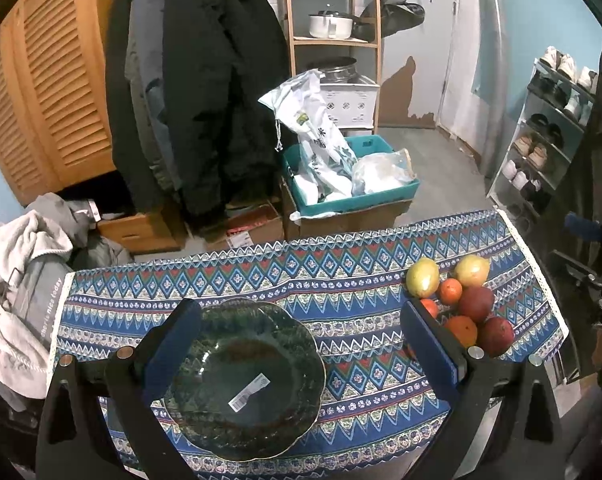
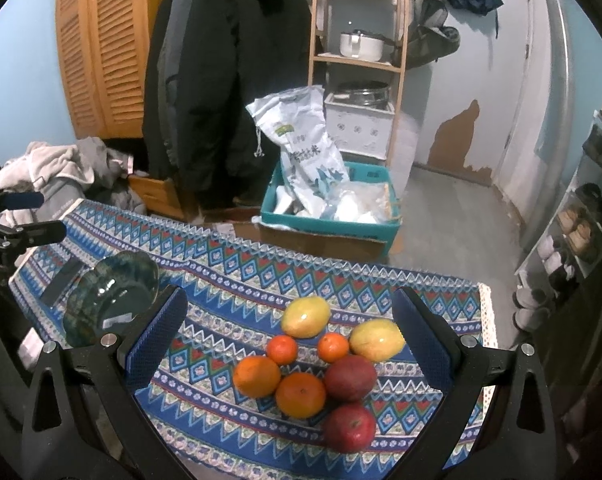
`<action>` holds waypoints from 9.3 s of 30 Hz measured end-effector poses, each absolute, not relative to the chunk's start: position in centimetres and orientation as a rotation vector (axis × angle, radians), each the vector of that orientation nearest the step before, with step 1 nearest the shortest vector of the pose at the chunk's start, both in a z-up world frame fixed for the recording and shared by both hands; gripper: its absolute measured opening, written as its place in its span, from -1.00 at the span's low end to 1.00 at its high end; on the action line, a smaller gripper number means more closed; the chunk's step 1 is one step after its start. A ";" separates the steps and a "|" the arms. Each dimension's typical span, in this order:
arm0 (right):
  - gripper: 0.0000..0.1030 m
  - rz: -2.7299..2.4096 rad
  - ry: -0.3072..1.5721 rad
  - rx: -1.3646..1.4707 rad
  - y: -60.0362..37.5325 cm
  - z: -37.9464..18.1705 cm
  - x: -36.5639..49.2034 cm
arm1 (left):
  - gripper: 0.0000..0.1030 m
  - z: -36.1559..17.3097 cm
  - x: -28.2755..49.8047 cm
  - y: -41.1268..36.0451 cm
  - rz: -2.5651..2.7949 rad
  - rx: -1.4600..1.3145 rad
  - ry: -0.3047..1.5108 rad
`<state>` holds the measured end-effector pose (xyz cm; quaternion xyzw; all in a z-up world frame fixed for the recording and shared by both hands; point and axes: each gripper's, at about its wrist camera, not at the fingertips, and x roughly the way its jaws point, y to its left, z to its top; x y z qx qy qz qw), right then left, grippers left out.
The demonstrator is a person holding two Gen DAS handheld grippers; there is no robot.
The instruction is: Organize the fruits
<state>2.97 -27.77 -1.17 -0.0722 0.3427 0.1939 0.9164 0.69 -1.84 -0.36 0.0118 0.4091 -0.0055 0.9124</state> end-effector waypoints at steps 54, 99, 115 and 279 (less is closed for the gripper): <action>0.95 0.322 1.242 -0.164 -35.2 -19.1 6.5 | 0.95 -17.7 7.8 -15.9 -0.364 0.234 1.211; 0.40 0.354 1.221 -0.141 -35.8 -19.6 7.5 | 0.26 -23.1 8.2 -19.6 -0.501 0.227 1.265; 0.40 0.404 1.083 -0.143 -31.8 -14.0 6.9 | 0.26 -17.1 5.4 -15.8 -0.432 0.194 1.150; 0.55 0.387 1.090 -0.159 -24.3 -10.9 10.5 | 0.47 -12.8 6.1 -5.8 -0.203 0.037 1.143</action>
